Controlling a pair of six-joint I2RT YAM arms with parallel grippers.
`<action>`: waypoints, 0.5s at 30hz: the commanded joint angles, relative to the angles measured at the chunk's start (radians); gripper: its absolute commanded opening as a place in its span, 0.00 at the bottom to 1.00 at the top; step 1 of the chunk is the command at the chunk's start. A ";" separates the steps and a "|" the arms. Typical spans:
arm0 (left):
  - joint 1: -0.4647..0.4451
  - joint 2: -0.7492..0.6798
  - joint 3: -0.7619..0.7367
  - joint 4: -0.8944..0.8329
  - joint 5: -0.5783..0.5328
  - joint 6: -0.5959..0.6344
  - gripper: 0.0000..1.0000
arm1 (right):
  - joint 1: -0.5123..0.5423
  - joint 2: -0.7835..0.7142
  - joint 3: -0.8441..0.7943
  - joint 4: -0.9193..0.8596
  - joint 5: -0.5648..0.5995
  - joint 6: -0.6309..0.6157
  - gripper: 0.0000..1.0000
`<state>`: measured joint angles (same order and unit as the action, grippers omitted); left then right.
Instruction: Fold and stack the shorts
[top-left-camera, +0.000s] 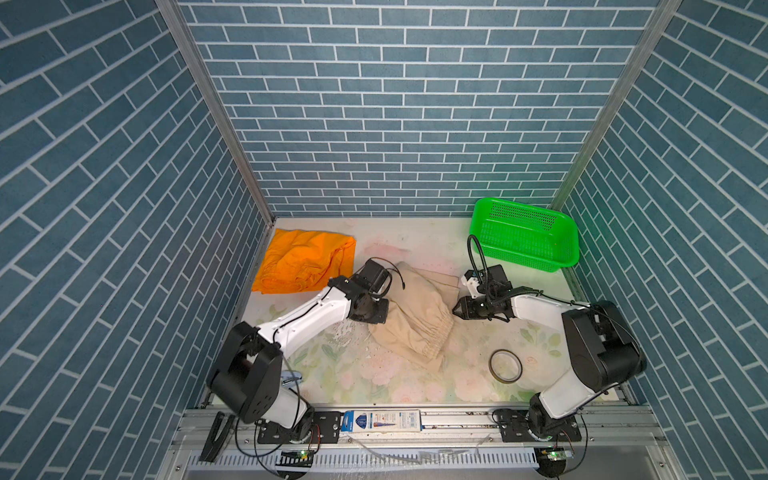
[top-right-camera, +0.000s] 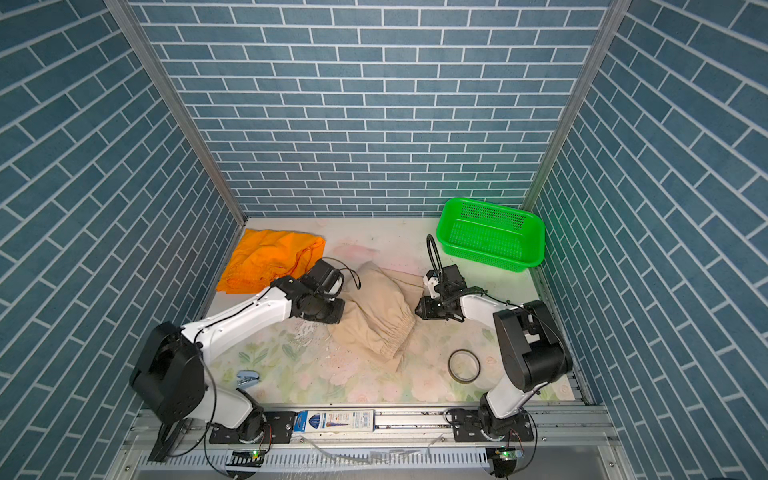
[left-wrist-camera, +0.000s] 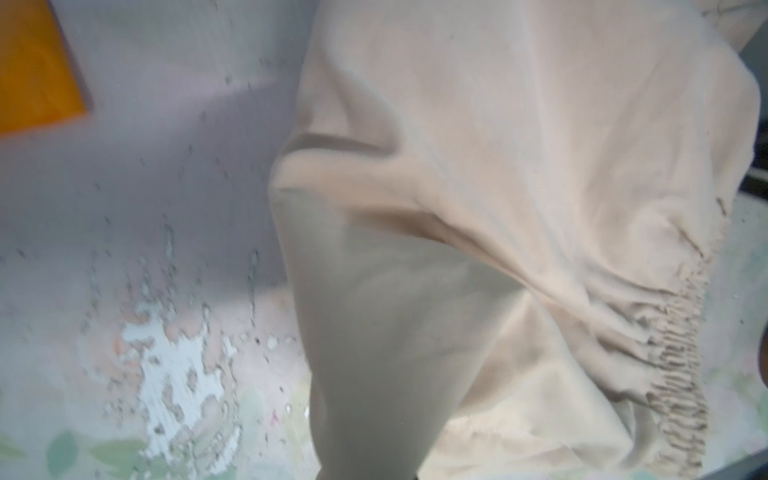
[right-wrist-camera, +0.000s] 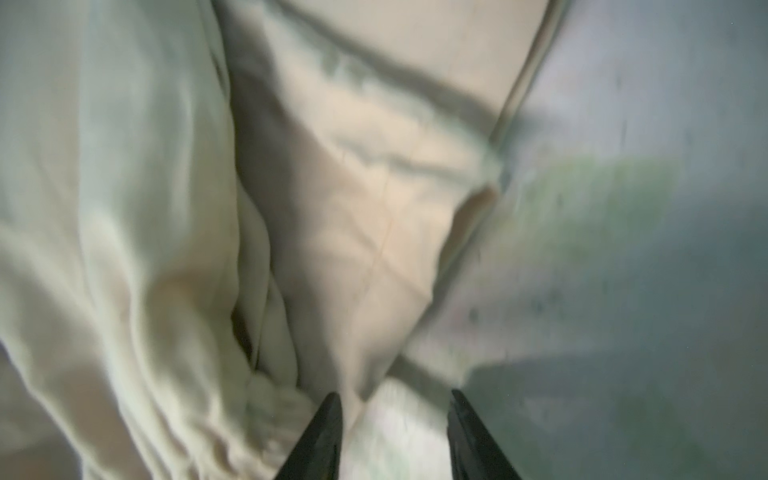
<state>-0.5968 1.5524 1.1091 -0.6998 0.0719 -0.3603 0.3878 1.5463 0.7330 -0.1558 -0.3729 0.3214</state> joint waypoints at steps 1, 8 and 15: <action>0.016 0.075 0.090 -0.143 -0.058 0.148 0.08 | 0.010 -0.155 -0.020 -0.004 0.102 0.064 0.51; 0.034 0.013 0.056 -0.191 -0.046 0.059 0.84 | 0.012 -0.084 0.268 -0.246 0.076 -0.185 0.62; 0.050 -0.269 -0.079 -0.210 0.002 -0.075 1.00 | 0.103 0.227 0.631 -0.369 0.075 -0.446 0.65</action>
<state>-0.5602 1.3830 1.0756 -0.8631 0.0490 -0.3634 0.4633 1.6707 1.2613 -0.4015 -0.3016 0.0452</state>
